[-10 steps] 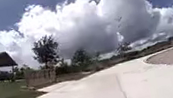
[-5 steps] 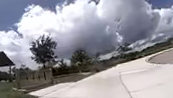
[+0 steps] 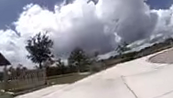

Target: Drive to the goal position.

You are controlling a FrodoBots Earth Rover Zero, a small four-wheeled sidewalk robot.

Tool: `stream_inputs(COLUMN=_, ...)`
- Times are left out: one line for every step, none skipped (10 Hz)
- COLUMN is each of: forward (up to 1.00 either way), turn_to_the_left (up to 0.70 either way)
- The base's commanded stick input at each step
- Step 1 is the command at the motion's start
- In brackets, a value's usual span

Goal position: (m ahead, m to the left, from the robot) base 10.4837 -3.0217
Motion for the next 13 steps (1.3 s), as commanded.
stream_inputs(forward=0.85, turn_to_the_left=0.00)
stream_inputs(forward=0.85, turn_to_the_left=0.00)
stream_inputs(forward=0.85, turn_to_the_left=-0.10)
stream_inputs(forward=0.85, turn_to_the_left=-0.30)
stream_inputs(forward=0.85, turn_to_the_left=-0.15)
stream_inputs(forward=0.85, turn_to_the_left=0.00)
stream_inputs(forward=0.85, turn_to_the_left=0.00)
stream_inputs(forward=0.85, turn_to_the_left=0.00)
stream_inputs(forward=0.85, turn_to_the_left=0.00)
stream_inputs(forward=0.85, turn_to_the_left=0.00)
stream_inputs(forward=0.85, turn_to_the_left=0.00)
stream_inputs(forward=0.85, turn_to_the_left=-0.08)
stream_inputs(forward=0.85, turn_to_the_left=-0.24)
